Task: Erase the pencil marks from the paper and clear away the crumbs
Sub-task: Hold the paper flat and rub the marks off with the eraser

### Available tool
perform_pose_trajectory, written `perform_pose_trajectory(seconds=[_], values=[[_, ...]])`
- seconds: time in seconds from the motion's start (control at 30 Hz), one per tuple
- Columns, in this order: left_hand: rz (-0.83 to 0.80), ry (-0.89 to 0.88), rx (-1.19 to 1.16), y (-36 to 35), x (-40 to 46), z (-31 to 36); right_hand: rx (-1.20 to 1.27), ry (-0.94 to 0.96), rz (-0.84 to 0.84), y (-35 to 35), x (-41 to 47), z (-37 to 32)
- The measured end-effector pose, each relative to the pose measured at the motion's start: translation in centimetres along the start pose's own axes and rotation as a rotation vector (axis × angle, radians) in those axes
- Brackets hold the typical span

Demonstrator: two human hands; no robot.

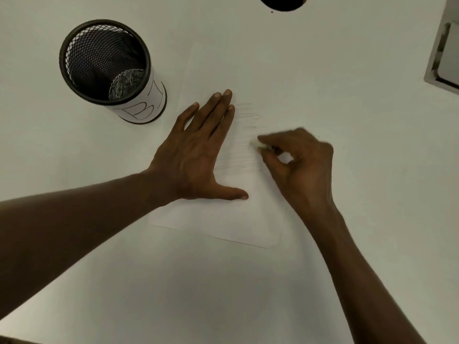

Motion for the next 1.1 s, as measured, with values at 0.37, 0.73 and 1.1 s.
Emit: perform_pose_trajectory(seconds=[0.37,0.73,1.1], values=[[0.003,0.002,0.011,0.1,0.0,0.0,0.061,-0.036,0.088,0.7,-1.1,1.0],[0.021,0.007,0.0,0.1,0.0,-0.1,0.105,-0.026,0.102,0.5,-0.8,1.0],[0.016,0.01,0.011,0.0,0.0,-0.2,0.038,-0.022,0.099,-0.2,0.8,0.2]])
Point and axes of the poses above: each hand's wrist, its own x-axis towards the middle knuckle, its own y-axis out of the back of the hand, z = x × y, the point moved 8 cm from there along x, towards the middle knuckle, and after that the axes turned 11 degrees about x, right-handed, at the moved point
